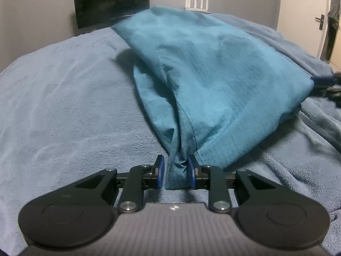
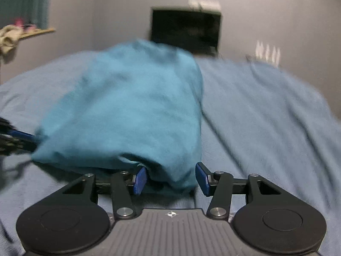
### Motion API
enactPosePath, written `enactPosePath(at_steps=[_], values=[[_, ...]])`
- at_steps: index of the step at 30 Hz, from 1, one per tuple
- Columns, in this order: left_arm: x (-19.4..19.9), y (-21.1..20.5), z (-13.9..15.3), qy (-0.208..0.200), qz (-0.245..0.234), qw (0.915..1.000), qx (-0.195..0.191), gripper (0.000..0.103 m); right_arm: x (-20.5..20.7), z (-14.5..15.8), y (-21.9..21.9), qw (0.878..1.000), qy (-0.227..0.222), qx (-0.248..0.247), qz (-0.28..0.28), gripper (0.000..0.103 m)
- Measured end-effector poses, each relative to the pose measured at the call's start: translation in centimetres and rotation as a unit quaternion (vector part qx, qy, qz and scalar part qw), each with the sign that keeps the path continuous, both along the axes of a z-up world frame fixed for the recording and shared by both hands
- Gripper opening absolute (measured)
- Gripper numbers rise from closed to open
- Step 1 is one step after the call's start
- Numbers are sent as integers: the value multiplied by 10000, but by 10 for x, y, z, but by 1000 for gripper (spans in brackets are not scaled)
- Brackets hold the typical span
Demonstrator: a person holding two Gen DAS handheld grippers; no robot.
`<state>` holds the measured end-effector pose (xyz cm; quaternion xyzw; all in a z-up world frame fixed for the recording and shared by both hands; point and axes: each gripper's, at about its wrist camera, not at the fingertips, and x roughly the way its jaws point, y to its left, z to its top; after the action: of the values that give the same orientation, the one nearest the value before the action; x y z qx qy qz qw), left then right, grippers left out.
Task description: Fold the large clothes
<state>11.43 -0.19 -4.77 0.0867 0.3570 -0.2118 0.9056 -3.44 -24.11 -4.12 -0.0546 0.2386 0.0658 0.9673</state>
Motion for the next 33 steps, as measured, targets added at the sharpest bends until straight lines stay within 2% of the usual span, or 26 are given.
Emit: enactPosePath(at_steps=[3,5,7,9,11,12,13,15,17,20,21,22,23,24,25,28,30,31,32,33], values=[[0,-1,1,22,-22,10000,0,23,2,22,15,9992,-122,176,343,54],[-1,-1,1,32,-29,10000,-33,23,11,39,32,9976,-357,223,542,57],[0,-1,1,67,-15,10000,-68,23,31,52,53,9957,-462,324,740,59],[2,1,1,104,-8,9999,-119,23,65,58,81,9967,-396,114,696,59],[3,2,1,108,-9,9999,-127,23,108,53,101,9995,-77,-126,275,59],[3,3,1,109,-10,9999,-124,23,138,46,109,9995,296,-32,-95,56],[4,3,0,112,-22,9999,-111,23,161,38,114,9982,473,222,-300,54],[5,2,-2,104,-44,9999,-93,23,190,27,129,9973,538,232,-436,54],[7,4,-4,136,-46,9998,-121,23,210,22,152,9982,431,100,-396,54],[13,10,-7,233,-37,9993,-282,23,230,17,176,9980,510,373,-74,56],[14,11,-7,262,-32,9991,-345,23,233,17,184,9979,524,330,211,65],[15,12,-7,281,-41,9988,-403,23,235,20,191,9982,426,173,382,69],[15,13,-7,286,-53,9987,-429,23,236,26,193,9985,261,127,459,67],[16,13,-7,283,-67,9986,-441,23,237,33,189,9990,72,228,387,60],[16,12,-7,273,-82,9987,-431,23,241,42,180,9987,-115,470,134,59],[16,12,-8,245,-115,9989,-382,23,266,58,155,9913,-294,864,-946,60],[16,11,-9,250,-115,9989,-389,23,283,58,139,9819,-156,952,-1631,62],[16,11,-9,248,-109,9989,-390,23,291,55,132,9783,-67,1050,-1788,66],[16,11,-9,247,-105,9989,-390,23,296,52,130,9786,25,1094,-1744,69],[14,12,-9,249,-101,9989,-382,23,299,48,132,9817,145,1074,-1567,77]])
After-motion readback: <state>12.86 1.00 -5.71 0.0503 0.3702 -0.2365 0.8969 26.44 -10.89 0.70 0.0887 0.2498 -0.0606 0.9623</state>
